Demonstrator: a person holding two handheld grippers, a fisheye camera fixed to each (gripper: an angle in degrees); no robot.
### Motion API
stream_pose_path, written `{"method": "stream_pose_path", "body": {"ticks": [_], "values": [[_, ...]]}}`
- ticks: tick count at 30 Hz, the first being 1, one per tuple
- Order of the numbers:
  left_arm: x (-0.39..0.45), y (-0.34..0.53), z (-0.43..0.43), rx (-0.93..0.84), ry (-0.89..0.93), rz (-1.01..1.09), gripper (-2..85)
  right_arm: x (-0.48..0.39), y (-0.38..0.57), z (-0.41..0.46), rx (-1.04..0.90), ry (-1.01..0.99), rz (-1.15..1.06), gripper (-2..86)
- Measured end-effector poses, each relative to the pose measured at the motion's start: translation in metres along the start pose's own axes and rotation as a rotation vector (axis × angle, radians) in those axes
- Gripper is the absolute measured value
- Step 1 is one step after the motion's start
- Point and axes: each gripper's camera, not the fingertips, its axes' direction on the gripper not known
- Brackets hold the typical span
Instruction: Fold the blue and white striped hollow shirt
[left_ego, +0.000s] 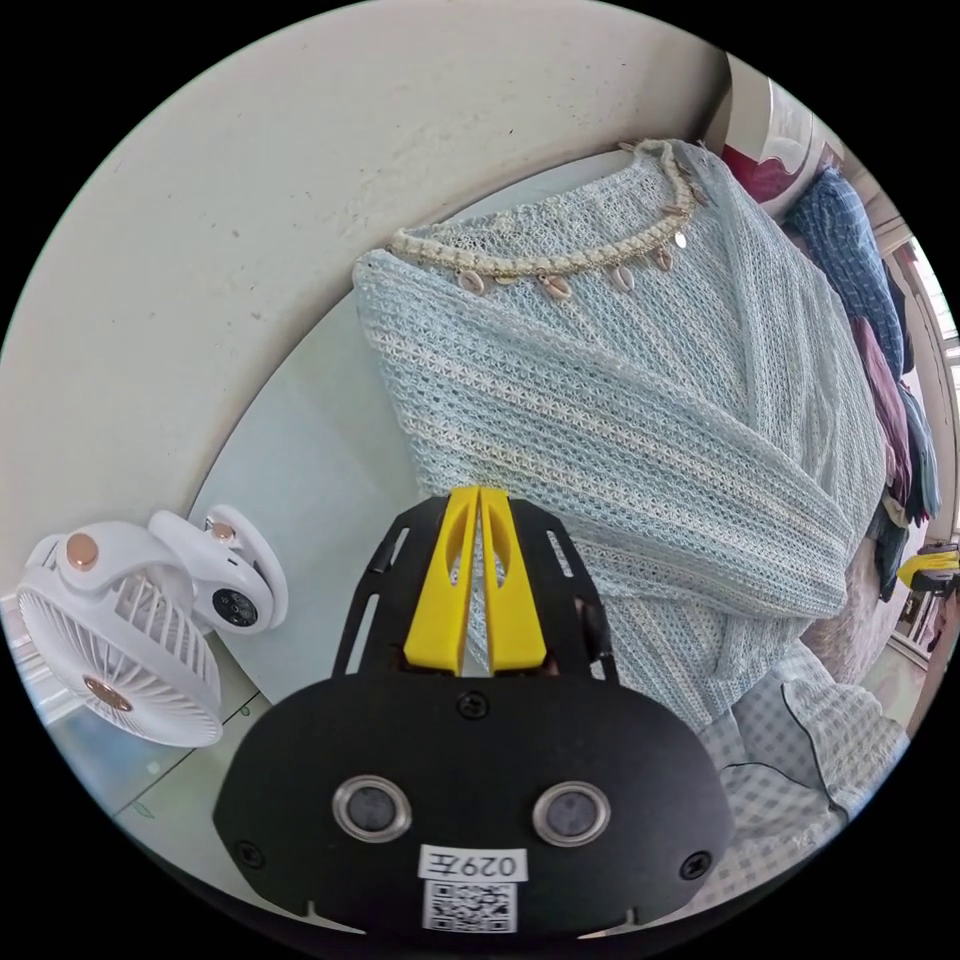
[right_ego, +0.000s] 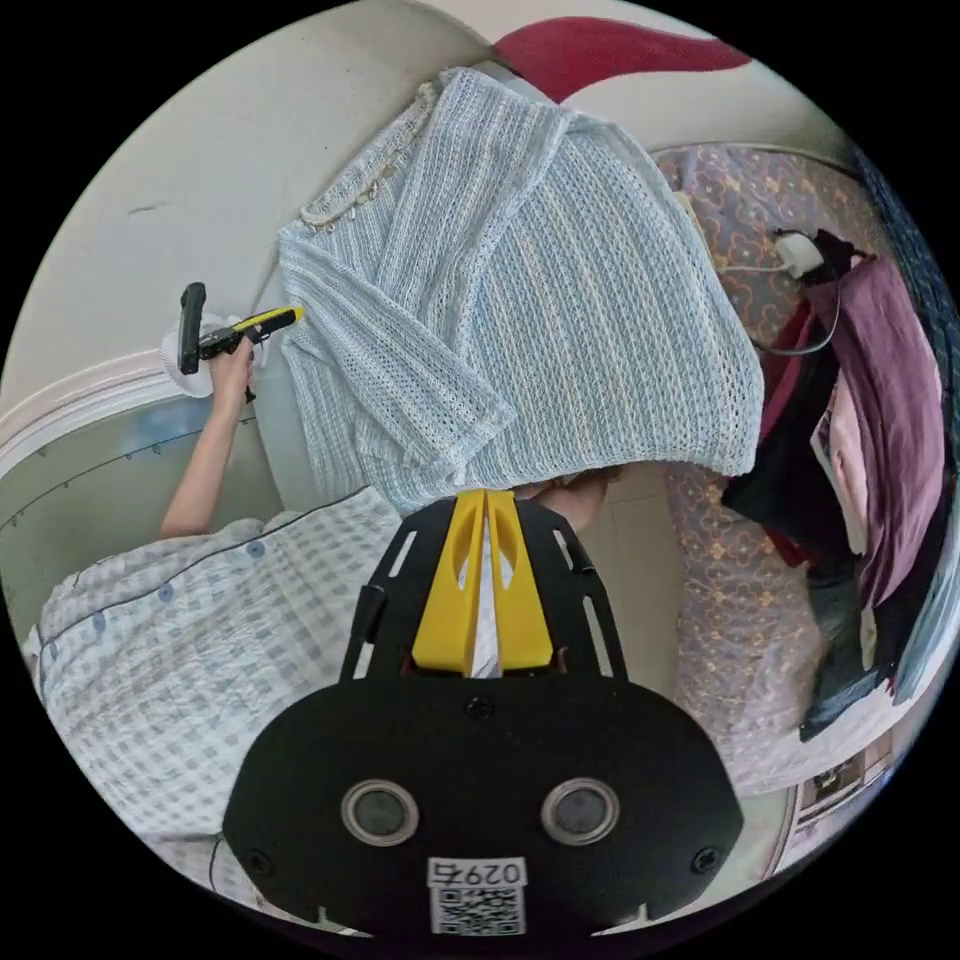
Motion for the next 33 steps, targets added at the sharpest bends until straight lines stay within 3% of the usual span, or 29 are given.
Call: {"method": "stream_pose_path", "body": {"ticks": [2,5,12,16,19,23,28,33], "values": [[-0.007,0.000,0.003,-0.018,0.011,-0.001,-1.0,-0.057,-0.023,0.006,-0.019,0.210,-0.125,-0.4],[-0.021,0.009,-0.005,0.012,0.100,-0.034,-0.9,-0.118,-0.043,0.016,-0.030,0.340,-0.272,-0.4],[-0.027,0.067,-0.036,0.125,0.313,-0.031,-0.5,-0.191,-0.067,0.026,-0.035,0.367,-0.427,-0.5],[0.014,0.098,-0.015,0.018,0.509,0.113,5.0,-0.213,-0.079,0.028,-0.059,0.351,-0.469,-0.5],[0.048,0.114,0.003,-0.038,0.488,0.137,10.3,-0.225,-0.087,0.028,-0.068,0.375,-0.500,-0.5],[0.083,0.117,0.022,-0.113,0.396,0.165,11.2,-0.238,-0.097,0.028,-0.097,0.412,-0.546,-0.5],[0.090,0.110,0.037,-0.142,0.409,0.124,11.3,-0.248,-0.109,0.026,-0.110,0.440,-0.585,-0.1],[0.096,0.105,0.046,-0.158,0.346,0.087,11.4,-0.223,-0.132,0.028,-0.159,0.256,-0.482,2.8]]}}
